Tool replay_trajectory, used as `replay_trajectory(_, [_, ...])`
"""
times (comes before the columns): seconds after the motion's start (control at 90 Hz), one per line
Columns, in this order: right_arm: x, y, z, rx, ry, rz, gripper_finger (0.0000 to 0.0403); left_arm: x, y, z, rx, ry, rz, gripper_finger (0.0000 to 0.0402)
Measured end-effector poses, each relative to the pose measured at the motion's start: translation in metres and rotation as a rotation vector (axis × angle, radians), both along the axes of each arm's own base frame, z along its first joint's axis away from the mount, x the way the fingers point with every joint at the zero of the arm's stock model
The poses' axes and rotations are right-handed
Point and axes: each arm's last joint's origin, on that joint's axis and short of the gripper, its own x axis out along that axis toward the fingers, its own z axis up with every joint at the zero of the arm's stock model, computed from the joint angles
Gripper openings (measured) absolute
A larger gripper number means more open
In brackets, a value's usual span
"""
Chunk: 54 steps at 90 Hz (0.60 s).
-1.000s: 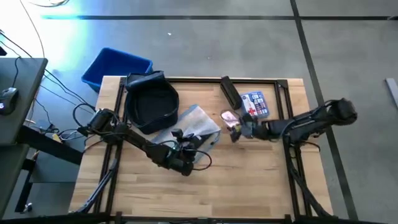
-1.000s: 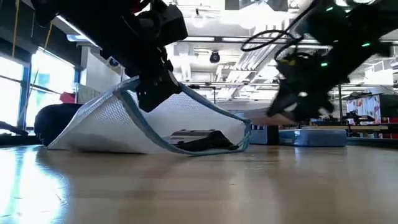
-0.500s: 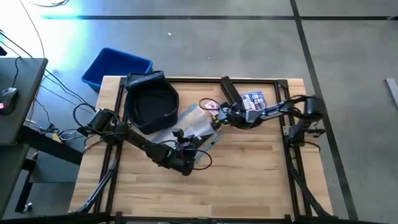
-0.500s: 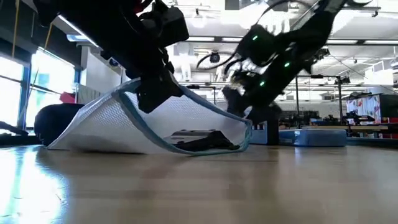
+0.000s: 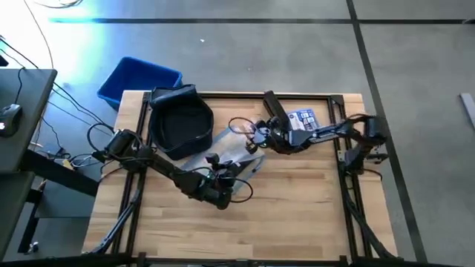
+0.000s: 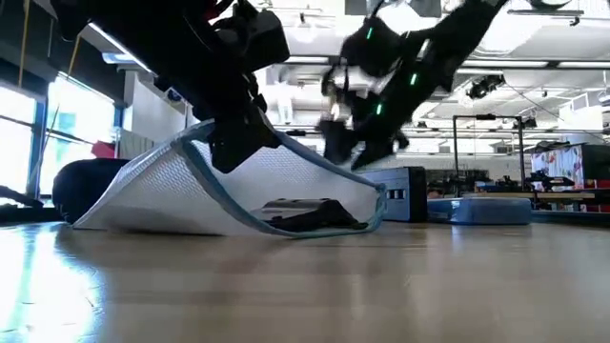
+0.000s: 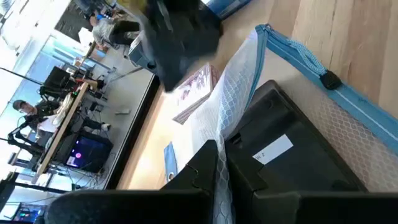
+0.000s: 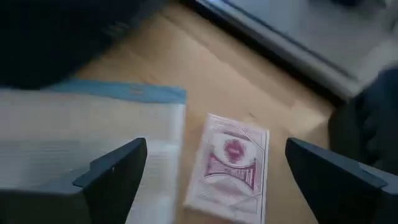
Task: Unpack backpack
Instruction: Remove the black calculator from the white zip bag
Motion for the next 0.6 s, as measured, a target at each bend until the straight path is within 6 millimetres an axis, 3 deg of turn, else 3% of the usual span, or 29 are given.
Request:
replay_trajectory(0.156, [-0.019, 0.051, 0.042, -0.057, -0.003, 0.191, 0.0362, 0.0, -0.002, 0.0, -0.002, -0.006, -0.004, 0.0])
replay_trajectory(0.233, [-0.026, 0.085, 0.05, -0.014, 0.013, 0.423, 0.0362, 0.0, -0.002, 0.0, -0.003, -0.008, -0.004, 0.0])
replay_trajectory(0.3, [-0.032, 0.113, 0.044, 0.059, 0.013, 0.601, 0.0362, 0.0, -0.002, 0.001, -0.005, -0.012, -0.004, 0.0])
replay_trajectory(0.4, [-0.039, 0.146, 0.02, 0.089, 0.074, 0.7, 0.0362, 0.001, -0.002, 0.001, -0.004, -0.013, -0.007, 0.0])
replay_trajectory(0.5, [-0.041, 0.166, -0.005, -0.065, 0.213, 0.775, 0.0357, 0.0, -0.006, 0.001, 0.013, 0.005, -0.034, 0.0])
replay_trajectory(0.6, [-0.037, 0.171, -0.028, -0.27, 0.337, 0.781, 0.0345, 0.001, -0.015, 0.004, 0.041, 0.016, -0.086, 0.0])
